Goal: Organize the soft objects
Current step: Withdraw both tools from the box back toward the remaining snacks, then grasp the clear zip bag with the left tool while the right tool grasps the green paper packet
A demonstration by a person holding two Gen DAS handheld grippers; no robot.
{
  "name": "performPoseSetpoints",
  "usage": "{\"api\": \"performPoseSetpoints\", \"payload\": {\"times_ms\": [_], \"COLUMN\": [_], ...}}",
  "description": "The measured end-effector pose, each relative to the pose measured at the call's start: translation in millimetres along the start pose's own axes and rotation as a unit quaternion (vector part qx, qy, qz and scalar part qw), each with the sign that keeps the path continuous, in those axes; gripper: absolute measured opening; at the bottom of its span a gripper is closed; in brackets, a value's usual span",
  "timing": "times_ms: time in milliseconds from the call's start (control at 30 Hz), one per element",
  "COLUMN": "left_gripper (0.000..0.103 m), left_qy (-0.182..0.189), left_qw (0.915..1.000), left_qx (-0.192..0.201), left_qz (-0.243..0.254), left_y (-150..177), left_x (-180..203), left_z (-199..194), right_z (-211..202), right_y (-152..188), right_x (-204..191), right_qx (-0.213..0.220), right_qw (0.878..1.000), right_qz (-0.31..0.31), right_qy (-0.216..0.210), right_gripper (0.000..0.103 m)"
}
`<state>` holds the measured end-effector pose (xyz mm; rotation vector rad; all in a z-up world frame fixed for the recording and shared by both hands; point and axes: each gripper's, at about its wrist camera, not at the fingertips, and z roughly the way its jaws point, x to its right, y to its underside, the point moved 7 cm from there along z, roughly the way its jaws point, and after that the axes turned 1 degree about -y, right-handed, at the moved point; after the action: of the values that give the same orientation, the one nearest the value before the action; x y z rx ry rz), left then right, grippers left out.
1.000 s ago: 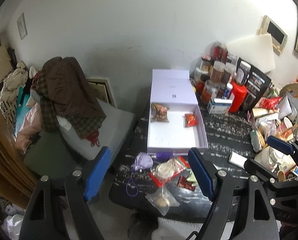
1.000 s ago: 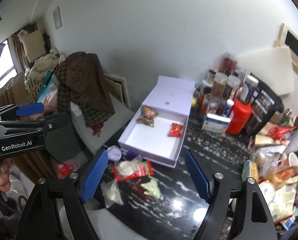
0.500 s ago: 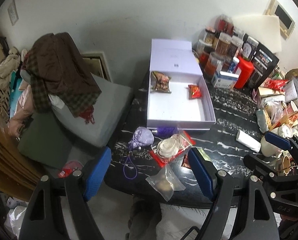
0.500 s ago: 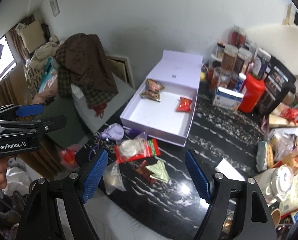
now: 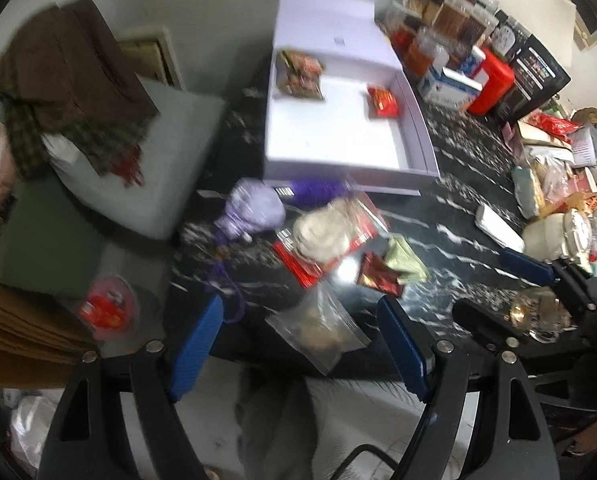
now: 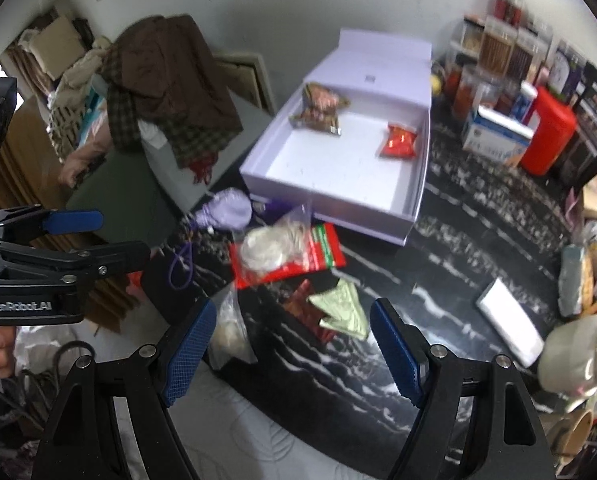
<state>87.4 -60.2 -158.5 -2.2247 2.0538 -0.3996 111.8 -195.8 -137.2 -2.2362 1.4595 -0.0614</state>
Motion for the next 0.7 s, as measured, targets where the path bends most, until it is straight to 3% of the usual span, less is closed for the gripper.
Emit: {"api": "performPoseSetpoints", "payload": {"times_ms": [367,567,700], "left_gripper": [0.079,0.079,0.079], "left_qy": [0.027,0.021,0.008], "left_qw": [0.9912,0.9841,0.9830], "left_qx": [-0.128,-0.176,-0.182], "left_qz": [-0.018,-0.006,-0.020], "left_y": [14,28,26], "left_x": [2,9,-1], "left_z": [73,104,118], "right_z": [44,62,73], "right_y": [21,26,29], "right_x": [31,41,48], "right_qx": [-0.059,-0.074,-0.082], "right_qw": [0.996,0.994,0.993], "right_qz": [0.066,0.076,0.081], "right_qy": [0.004,0.011,0.010], "right_gripper": [0.080,0.080,0.080]}}
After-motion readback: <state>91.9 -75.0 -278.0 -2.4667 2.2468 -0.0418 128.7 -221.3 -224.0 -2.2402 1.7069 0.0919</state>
